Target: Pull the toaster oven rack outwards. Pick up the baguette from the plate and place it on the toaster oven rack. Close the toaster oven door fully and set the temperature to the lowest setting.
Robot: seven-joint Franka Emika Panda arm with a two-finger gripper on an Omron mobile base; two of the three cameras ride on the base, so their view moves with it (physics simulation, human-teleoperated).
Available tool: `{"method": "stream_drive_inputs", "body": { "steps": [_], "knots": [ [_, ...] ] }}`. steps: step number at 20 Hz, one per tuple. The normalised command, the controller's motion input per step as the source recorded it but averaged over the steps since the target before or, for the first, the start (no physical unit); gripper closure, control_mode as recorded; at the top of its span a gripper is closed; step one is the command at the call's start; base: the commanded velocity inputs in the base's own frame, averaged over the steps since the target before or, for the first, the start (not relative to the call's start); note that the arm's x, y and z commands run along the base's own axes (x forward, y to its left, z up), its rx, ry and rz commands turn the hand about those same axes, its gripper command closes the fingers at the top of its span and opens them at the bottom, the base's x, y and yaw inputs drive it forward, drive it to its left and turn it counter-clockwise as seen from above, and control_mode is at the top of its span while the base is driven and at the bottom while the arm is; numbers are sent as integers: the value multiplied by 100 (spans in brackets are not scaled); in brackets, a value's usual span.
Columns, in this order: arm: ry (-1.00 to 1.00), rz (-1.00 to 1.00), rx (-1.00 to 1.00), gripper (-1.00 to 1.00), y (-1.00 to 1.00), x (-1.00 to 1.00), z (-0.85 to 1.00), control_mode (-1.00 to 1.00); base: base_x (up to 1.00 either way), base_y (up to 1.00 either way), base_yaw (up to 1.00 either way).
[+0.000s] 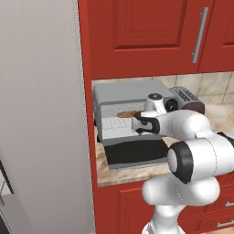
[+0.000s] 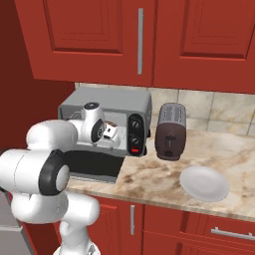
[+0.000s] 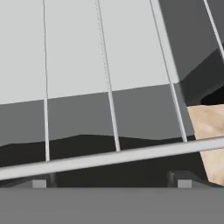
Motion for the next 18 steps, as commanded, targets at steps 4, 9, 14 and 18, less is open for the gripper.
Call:
{"method": "stream_drive_inputs", "body": {
  "steps": [4, 9, 14, 18],
  "knots": [
    [0, 0, -1, -100, 0, 52, 0, -100, 0, 0, 0],
    [0, 0, 0, -100, 0, 57, -6, -100, 0, 0, 0],
    [0, 0, 0, -100, 0, 52, -8, -100, 0, 0, 0],
    [0, 0, 0, -100, 0, 44, -7, -100, 0, 0, 0]
  ]
}}
